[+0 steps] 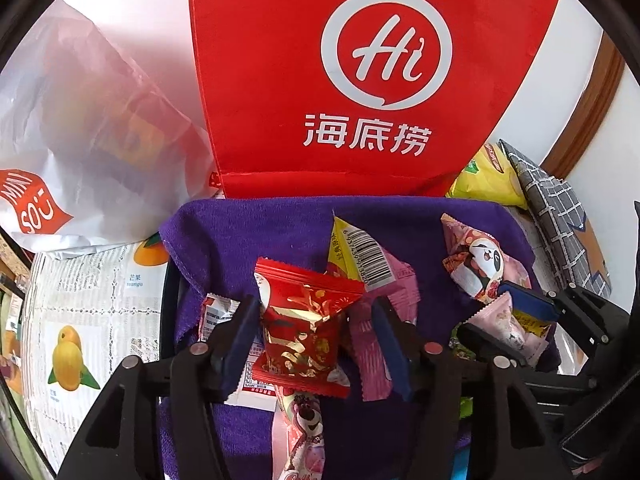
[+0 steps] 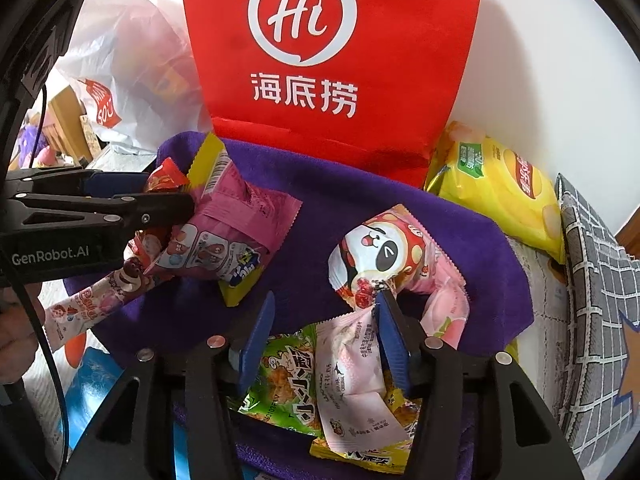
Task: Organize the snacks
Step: 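Lower both packets onto the purple towel and open both tools, then lift both open tools away from the purple towel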
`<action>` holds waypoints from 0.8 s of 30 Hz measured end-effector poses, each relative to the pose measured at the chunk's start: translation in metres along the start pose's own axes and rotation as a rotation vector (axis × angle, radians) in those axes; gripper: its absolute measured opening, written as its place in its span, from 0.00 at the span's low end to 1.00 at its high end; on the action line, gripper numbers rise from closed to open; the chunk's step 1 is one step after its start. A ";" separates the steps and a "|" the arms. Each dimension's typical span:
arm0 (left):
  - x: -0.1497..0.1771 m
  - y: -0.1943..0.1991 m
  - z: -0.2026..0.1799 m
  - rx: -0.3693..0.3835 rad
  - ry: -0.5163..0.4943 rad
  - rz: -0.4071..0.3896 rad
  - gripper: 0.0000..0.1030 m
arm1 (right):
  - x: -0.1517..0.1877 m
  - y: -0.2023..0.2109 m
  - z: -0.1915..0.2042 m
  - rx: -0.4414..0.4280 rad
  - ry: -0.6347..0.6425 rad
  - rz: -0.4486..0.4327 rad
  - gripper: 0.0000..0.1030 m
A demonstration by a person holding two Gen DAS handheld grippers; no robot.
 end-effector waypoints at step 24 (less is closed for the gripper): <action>-0.010 0.067 -0.010 0.034 -0.018 -0.076 0.85 | 0.001 0.055 -0.012 0.044 -0.160 0.028 0.59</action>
Point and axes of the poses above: each gripper's, at about its wrist camera, not at the fingertips, and y roughly against the way its jaws point, z to its left, x to its underside, the point moved 10 cm from there along -y, roughly the way its jaws point, and after that the axes turned 10 degrees about y, right-handed, at the moved point
